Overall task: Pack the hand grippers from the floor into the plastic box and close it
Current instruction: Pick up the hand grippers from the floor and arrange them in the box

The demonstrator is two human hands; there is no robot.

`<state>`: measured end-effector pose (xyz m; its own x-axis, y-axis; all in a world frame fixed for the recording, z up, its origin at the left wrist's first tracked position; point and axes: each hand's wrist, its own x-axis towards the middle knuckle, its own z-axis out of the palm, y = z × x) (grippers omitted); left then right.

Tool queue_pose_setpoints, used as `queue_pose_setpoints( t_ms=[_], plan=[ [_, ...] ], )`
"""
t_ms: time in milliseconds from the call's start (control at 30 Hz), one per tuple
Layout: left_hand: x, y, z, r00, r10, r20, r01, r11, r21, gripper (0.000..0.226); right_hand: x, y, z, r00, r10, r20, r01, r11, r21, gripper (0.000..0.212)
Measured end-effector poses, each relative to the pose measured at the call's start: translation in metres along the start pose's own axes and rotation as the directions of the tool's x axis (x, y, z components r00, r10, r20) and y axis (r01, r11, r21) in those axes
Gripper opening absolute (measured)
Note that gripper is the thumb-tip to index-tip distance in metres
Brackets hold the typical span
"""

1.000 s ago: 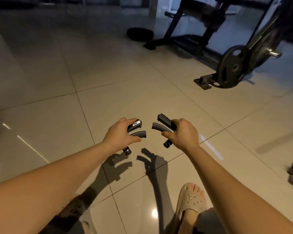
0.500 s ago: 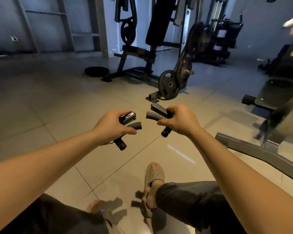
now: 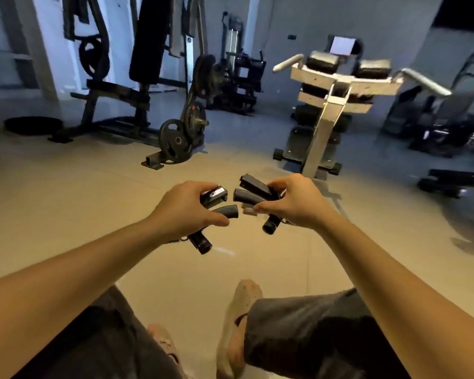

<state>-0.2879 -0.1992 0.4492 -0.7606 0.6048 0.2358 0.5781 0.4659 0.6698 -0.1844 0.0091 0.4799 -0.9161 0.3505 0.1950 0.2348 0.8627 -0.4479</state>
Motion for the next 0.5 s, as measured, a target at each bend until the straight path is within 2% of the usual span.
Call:
queue_pose_setpoints(
  t_ms=[200,367,500],
  plan=[
    [-0.008,0.088,0.063,0.972,0.166,0.168,-0.162,0.986,-0.035,0.064,-0.085,0.064,-0.081,0.990,0.140,-0.022,-0.142,0.970,-0.195,0.047],
    [-0.017,0.174,0.139,0.901,0.301,0.313,-0.291,0.954,-0.077,0.074,-0.169,0.136,-0.139,0.954,0.288,-0.077,-0.298,0.936,-0.188,0.053],
    [-0.028,0.245,0.202,0.824,0.380,0.421,-0.382,0.920,-0.082,0.069,-0.232,0.200,-0.172,0.920,0.373,-0.123,-0.390,0.902,-0.184,0.048]
  ],
)
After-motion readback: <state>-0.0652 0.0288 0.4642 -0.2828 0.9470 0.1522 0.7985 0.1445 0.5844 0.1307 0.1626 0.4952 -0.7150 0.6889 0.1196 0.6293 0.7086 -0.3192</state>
